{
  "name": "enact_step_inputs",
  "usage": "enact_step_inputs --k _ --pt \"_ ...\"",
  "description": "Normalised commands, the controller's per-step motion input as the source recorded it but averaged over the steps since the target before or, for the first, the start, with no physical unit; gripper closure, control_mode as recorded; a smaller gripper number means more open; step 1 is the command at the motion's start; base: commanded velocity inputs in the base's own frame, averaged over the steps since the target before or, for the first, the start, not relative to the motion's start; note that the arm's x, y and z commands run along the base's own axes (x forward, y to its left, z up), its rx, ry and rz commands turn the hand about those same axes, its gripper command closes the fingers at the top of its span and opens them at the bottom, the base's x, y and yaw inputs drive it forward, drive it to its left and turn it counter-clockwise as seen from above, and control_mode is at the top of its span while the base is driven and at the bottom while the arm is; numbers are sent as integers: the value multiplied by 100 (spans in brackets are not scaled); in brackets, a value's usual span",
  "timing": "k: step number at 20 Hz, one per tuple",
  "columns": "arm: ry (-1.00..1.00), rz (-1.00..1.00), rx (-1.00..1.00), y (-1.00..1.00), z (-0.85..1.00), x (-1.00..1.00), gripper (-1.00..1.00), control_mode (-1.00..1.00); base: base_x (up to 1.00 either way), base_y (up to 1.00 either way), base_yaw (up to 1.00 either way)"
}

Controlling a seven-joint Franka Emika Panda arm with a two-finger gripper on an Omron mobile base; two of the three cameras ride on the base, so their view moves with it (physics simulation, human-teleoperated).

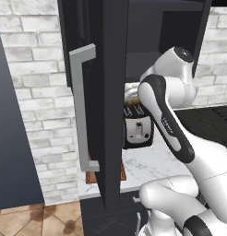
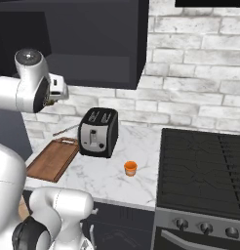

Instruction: Pick the bread, place it on the cutting board, pick the jam, place it on the counter, and close the cabinet.

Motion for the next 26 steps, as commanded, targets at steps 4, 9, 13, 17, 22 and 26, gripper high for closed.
enact_step_inputs --k 4,9,13,17,22,26 --pt "15 0 0 0 -36 -2 100 -100 0 0 0" --pt "13 0 0 0 -31 0 100 -100 0 0 0" --pt "11 0 0 0 -30 0 100 -100 0 0 0" --pt "9 0 0 0 -41 0 100 -100 0 0 0" --pt "7 0 0 0 -48 0 100 -100 0 0 0" --pt "3 0 -1 1 -46 0 100 -100 0 0 0"
